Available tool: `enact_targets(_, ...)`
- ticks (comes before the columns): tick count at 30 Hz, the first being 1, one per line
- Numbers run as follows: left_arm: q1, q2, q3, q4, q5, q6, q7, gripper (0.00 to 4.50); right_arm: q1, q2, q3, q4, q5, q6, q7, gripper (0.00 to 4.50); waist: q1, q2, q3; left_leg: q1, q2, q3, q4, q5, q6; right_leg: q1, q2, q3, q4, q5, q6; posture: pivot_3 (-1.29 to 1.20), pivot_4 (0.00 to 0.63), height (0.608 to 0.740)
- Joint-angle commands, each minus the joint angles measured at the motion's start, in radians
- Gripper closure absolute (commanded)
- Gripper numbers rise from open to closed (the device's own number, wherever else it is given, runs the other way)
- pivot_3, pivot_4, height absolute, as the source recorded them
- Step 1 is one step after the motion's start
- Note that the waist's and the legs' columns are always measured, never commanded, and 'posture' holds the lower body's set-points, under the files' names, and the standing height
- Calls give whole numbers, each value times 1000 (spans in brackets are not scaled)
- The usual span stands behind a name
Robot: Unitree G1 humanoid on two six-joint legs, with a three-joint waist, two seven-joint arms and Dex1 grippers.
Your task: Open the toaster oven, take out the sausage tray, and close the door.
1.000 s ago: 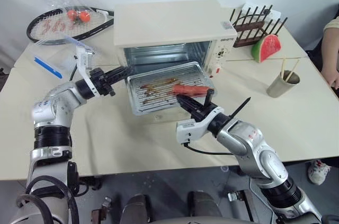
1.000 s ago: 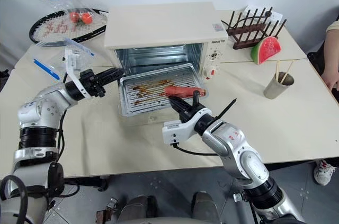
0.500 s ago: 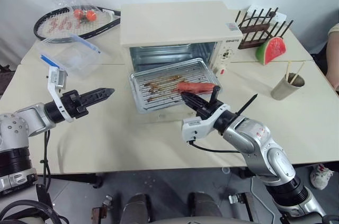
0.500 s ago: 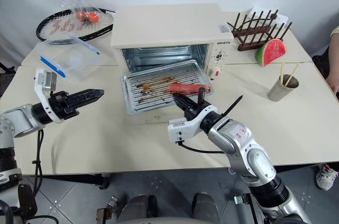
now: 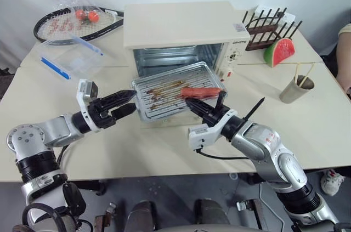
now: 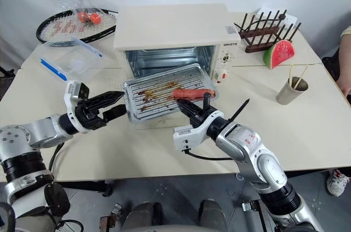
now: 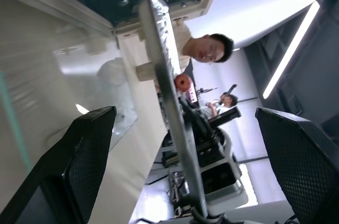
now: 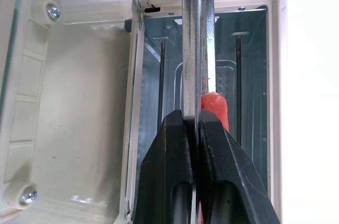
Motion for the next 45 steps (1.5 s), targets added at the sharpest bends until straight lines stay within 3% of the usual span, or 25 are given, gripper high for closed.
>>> enact_targets(1, 18, -36, -4, -15, -150, -72, 140, 16, 2, -1, -27, -51, 10, -8, -8, 4500, 0, 0, 0, 0, 0, 0, 0, 0, 0, 0, 0, 0, 0, 0, 0, 0, 150, 740)
enact_targets(4, 42, -50, -46, -21, -240, -127, 221, 16, 2, -1, -28, -51, 7, -9, -9, 4500, 0, 0, 0, 0, 0, 0, 0, 0, 0, 0, 0, 0, 0, 0, 0, 0, 150, 740)
enact_targets(7, 71, -55, -112, -31, -333, -188, 296, 578, 2, 0, -28, -50, 5, -9, -10, 4500, 0, 0, 0, 0, 0, 0, 0, 0, 0, 0, 0, 1, 0, 0, 0, 0, 150, 740)
enact_targets(13, 113, -23, -245, -90, -499, -308, 397, 2390, 1, 1, -27, -51, 6, -11, -10, 4500, 2, 0, 0, 0, 0, -1, 0, 0, 0, 1, 0, 1, -1, 0, 0, 0, 150, 740)
enact_targets(20, 132, -43, -274, -130, -521, -390, 441, 4435, 11, 0, -24, -60, 21, -13, 4, 4500, 2, 0, 0, 1, -1, 0, 0, 0, 0, 1, 0, 1, -2, 0, 0, 0, 150, 740)
enact_targets(28, 135, -54, -274, -144, -521, -393, 475, 4473, 11, -5, -23, -51, 52, -32, 28, 4500, 3, 0, 0, 1, -1, 0, 0, 0, 0, 2, 0, 1, -3, 0, 0, 0, 150, 740)
enact_targets(36, 125, -54, -270, -137, -521, -387, 505, 4500, -52, -86, -17, 29, 346, -176, 149, 2015, 2, 0, 0, 1, -1, 0, 0, 0, 0, 4, 0, 0, -6, 0, 0, 0, 150, 740)
enact_targets(42, 114, -58, -265, -116, -521, -376, 511, 4500, -75, -181, -18, 80, 485, -269, 242, 70, 3, 0, 0, 3, -1, -2, 0, 0, 0, 8, 0, -2, -9, 0, 0, 0, 150, 740)
enact_targets(45, 116, -55, -265, -104, -521, -359, 511, 4500, -67, -208, -20, 68, 598, -260, 310, 27, 3, 0, 0, 3, -1, -2, 0, 0, 0, 8, 0, -2, -9, 0, 0, 0, 150, 740)
